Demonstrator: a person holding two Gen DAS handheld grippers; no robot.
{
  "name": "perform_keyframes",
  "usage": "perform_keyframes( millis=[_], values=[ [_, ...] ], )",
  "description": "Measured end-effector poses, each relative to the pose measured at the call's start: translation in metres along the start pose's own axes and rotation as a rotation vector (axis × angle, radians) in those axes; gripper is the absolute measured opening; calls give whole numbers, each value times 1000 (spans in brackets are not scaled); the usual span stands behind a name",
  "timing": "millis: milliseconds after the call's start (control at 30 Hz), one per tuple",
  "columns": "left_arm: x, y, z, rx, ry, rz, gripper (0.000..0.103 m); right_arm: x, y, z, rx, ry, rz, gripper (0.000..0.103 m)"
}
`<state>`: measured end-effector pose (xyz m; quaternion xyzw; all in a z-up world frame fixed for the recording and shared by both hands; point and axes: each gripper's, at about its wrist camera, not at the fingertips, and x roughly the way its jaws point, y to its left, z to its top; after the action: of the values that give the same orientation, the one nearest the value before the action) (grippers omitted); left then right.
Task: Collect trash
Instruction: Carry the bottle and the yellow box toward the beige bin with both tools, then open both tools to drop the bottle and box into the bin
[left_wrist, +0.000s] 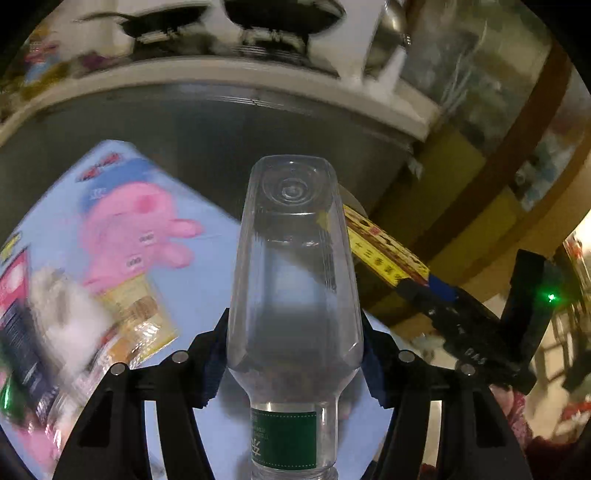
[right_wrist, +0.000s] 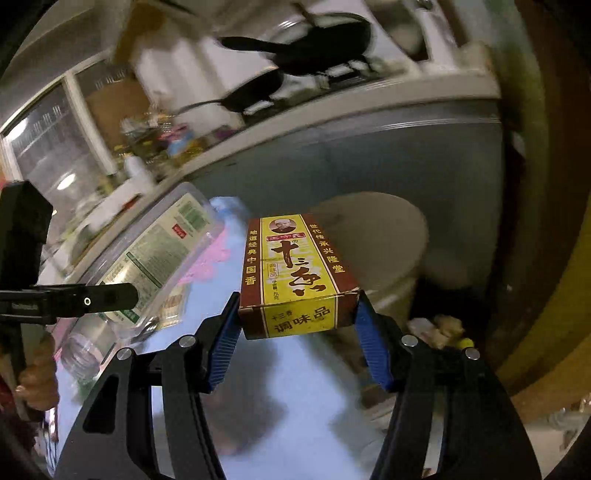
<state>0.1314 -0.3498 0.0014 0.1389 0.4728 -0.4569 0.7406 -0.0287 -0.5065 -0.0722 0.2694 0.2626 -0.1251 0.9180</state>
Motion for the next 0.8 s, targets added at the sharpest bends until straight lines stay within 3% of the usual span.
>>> perform_keyframes(
  millis=[167,300,333,400,567,800],
  values=[
    [64,-12,41,17,139,15,63,29,-37,9,39,28,-79,59],
    [93,-11,57,8,169,57,67,46,-47,13,39,39,-93,59],
    [97,-11,59,6,169,63,77,51,-47,12,22,42,-103,60],
    [102,-10,62,1,157,88,83,58,-42,12,-4,54,-119,62],
    [98,-10,68,-14,129,101,85,61,-29,10,-31,47,-135,66],
    [58,10,78,-81,32,94,88,49,-15,11,-26,19,-142,66]
  ],
)
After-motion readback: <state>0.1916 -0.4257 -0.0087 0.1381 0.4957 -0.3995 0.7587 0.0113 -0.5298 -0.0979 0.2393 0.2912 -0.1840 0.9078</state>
